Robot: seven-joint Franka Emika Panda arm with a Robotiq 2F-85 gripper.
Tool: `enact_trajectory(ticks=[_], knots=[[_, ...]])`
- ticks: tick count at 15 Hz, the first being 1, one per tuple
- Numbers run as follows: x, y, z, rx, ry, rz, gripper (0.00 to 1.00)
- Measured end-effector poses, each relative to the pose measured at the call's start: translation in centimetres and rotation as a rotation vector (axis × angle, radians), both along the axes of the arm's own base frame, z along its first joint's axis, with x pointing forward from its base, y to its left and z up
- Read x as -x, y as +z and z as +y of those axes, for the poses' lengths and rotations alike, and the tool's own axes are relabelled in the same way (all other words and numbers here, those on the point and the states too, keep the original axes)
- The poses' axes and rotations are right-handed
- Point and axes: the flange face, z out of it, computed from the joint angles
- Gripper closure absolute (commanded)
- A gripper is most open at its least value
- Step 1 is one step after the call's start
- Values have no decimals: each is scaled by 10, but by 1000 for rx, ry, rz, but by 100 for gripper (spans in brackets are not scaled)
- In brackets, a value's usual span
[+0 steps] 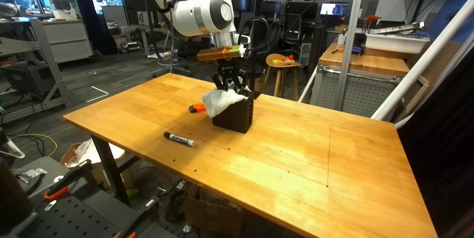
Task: Put the towel in the box
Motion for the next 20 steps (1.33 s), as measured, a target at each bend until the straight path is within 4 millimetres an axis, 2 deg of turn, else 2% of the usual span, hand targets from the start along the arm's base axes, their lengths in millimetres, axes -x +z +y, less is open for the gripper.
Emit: enact_trajectory(ticks=[6, 8, 10, 11, 12, 14, 18, 19, 20], knots=[[10, -18, 2, -16, -12, 38, 96], [14, -21, 6, -36, -18, 48, 90], [17, -21, 9, -55, -23, 55, 72], [19, -21, 11, -63, -24, 57, 57], [20, -20, 13, -68, -23, 58, 55], [22, -15, 18, -74, -17, 54, 40], [29, 19, 34, -80, 4, 17, 9], [32, 31, 39, -81, 10, 6, 2], [36, 42, 46, -81, 16, -5, 0]])
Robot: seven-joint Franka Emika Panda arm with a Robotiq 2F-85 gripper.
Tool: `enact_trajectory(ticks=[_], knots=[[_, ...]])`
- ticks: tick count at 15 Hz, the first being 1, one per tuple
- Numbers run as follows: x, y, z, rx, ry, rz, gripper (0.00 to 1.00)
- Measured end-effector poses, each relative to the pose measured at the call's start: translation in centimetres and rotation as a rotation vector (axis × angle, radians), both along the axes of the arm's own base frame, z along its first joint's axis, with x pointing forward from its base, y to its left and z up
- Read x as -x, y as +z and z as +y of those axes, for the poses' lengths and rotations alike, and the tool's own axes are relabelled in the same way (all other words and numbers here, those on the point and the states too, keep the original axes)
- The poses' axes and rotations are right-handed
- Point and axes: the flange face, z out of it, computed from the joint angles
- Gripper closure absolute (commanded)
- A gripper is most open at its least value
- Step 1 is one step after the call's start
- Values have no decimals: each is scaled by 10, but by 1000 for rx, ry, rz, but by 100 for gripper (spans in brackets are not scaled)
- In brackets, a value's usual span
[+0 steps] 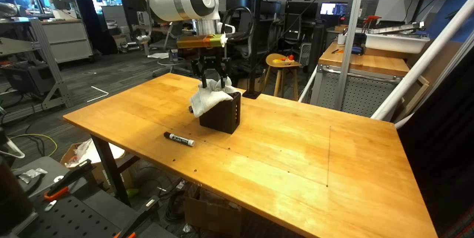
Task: Put the towel in the box
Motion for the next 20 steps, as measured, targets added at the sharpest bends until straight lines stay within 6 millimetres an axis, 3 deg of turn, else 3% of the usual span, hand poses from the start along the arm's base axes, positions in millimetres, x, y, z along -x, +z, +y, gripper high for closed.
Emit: enact_trajectory(ticks=[1, 3, 4, 11, 13, 20], knots=[[5, 10, 6, 0, 4, -8, 35], [14, 25, 18, -2, 10, -23, 33], [19, 30, 22, -3, 13, -27, 39], [36, 26, 32, -2, 8, -10, 94], [35, 27, 32, -3, 7, -12, 100], [21, 40, 42, 7, 34, -49, 99]])
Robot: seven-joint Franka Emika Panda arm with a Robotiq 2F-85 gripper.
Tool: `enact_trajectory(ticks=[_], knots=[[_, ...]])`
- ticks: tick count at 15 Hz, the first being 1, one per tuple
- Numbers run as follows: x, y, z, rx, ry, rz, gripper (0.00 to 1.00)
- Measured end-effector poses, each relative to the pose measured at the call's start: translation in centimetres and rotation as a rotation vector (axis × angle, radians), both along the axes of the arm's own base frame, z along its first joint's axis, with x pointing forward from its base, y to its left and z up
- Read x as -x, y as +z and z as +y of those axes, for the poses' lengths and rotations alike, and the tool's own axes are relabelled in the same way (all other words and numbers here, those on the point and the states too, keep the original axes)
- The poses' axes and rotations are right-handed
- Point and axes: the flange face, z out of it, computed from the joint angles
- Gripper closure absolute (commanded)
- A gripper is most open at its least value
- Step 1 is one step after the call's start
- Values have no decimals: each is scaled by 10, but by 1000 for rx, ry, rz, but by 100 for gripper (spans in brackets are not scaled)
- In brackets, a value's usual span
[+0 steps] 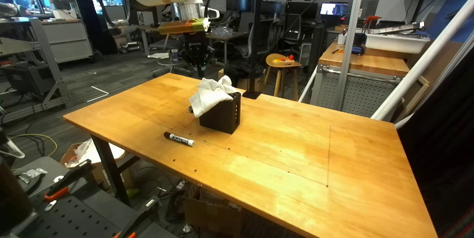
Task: Put the towel in the box
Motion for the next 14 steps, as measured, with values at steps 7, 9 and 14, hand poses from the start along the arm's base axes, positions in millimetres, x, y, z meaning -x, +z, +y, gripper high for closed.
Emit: enact_trajectory(ticks=[7, 9, 14], knots=[[-26, -19, -14, 32, -2, 4, 99], [-32, -30, -24, 37, -19, 14, 99], [-37, -59, -41, 43, -46, 52, 99]])
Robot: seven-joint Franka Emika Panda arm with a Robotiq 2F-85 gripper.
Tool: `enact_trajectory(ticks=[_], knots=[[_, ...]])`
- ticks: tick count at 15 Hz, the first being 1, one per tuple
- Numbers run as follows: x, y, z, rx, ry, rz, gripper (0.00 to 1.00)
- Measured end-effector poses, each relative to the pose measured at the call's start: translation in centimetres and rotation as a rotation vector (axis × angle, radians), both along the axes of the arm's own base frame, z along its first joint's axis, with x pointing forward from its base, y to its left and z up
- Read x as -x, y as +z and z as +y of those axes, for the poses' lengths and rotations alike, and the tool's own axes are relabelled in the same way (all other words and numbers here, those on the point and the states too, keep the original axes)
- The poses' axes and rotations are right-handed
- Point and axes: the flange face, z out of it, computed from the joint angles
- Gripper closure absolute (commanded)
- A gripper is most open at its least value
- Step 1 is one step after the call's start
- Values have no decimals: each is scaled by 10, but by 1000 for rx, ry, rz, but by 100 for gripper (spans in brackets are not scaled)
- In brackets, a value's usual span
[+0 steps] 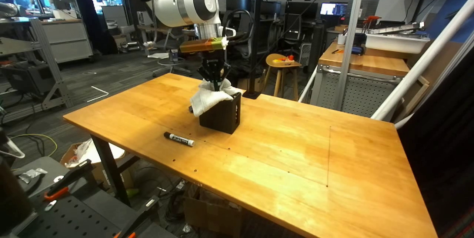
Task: Put the towel in the box
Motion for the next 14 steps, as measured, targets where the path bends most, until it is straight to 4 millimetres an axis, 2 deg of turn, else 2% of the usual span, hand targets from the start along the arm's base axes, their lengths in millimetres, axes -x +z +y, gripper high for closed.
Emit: enact_trajectory(ticks=[7, 14], knots=[[14, -65, 1, -35, -42, 109, 99], [24, -70, -16, -119, -149, 126, 99]])
